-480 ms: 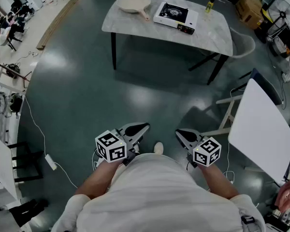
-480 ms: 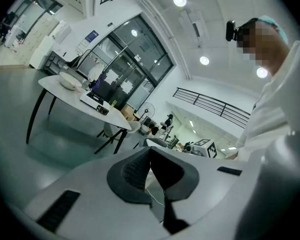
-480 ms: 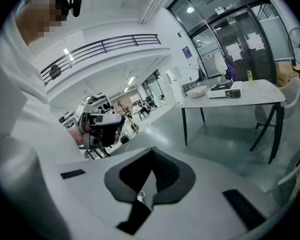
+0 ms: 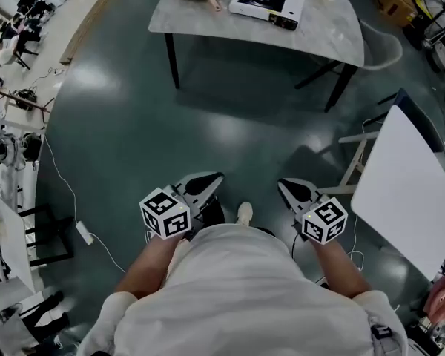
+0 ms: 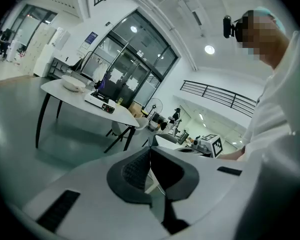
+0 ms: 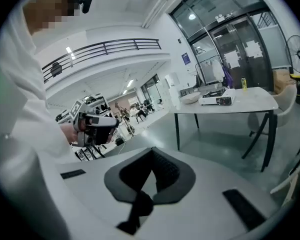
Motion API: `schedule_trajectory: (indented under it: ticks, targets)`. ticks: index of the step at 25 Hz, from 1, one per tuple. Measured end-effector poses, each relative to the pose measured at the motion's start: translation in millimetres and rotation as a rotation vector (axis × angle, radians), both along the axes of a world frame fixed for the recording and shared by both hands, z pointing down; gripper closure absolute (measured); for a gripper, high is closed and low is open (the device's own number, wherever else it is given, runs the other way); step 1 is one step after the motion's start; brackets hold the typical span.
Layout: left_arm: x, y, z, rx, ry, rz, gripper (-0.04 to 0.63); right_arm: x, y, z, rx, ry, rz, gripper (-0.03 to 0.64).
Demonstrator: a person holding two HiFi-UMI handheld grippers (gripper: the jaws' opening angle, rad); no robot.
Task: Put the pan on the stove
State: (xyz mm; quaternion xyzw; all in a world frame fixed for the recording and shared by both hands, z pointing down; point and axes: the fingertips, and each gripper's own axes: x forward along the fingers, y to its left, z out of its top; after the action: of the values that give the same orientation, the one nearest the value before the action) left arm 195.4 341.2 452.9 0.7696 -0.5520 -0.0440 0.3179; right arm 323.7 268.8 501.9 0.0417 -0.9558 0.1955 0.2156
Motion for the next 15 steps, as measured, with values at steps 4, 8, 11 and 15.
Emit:
schedule_trajectory:
  ticks: [4, 8, 11, 15]
  targets:
    - [-22.0, -32.3, 2.8, 0.006, 0.044, -0.001, 0.577, -14.6, -31.9, -0.9, -0.017, -0.023, 0.031, 0.611]
    - [-51.0, -77.0, 5.1, 0.027, 0.004, 0.044, 0.575, -42.7, -65.0, -6.9, -0.001, -0.029, 0.042, 0.609]
    - [-80.2, -110.2, 2.7, 0.029, 0.017, 0.079, 0.575, -74.1, -87.9, -16.0, 0.005, -0.021, 0.065, 0.609]
    - [-117.6, -153.8, -4.6, 0.040, 0.004, 0.135, 0.556, -114.5, -124.2, -30.4, 0.027, -0.008, 0.106, 0.594]
